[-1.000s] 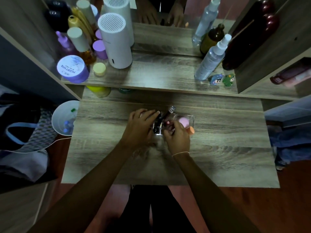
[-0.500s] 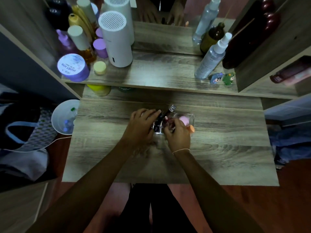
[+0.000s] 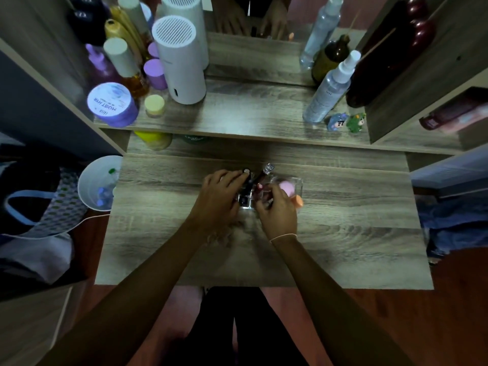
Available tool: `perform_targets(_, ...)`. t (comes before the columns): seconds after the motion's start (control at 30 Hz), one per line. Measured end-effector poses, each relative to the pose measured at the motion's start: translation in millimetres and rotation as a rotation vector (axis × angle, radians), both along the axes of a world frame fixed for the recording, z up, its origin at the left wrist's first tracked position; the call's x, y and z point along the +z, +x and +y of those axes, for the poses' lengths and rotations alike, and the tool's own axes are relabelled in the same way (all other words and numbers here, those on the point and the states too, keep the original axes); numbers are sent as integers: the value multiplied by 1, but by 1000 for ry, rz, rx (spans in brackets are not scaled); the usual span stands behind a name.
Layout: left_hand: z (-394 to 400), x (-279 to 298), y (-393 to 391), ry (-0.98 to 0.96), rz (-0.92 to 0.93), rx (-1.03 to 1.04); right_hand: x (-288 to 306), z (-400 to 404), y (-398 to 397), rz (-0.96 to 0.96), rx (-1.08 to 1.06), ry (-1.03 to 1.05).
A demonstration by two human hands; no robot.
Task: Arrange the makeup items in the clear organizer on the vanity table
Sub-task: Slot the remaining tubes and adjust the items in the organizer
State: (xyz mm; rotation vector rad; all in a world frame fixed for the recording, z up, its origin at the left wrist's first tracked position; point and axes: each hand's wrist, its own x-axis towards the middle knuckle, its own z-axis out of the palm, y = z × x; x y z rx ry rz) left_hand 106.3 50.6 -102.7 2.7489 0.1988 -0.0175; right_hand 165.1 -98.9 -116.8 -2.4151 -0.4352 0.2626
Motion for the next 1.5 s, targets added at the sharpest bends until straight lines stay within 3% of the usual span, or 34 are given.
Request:
perform_targets(0.47,0,2,-5,-73,-49,59,15,-4,-3,-75,-103,144)
perform_targets(0.67,4,3,-8,-188,-129,159,41,4,26,-85,-184,258)
perform_targets(0.83,3,2,-17,-206,-145,234,44,8,57,107,51,50)
perform_targets(1.0,1,-6,-31,-95,-79,224,35,10,61,123,183,-22)
perform_targets(1.5,-8,-30,-60,-191,76,296,34,11,60,89,204,12)
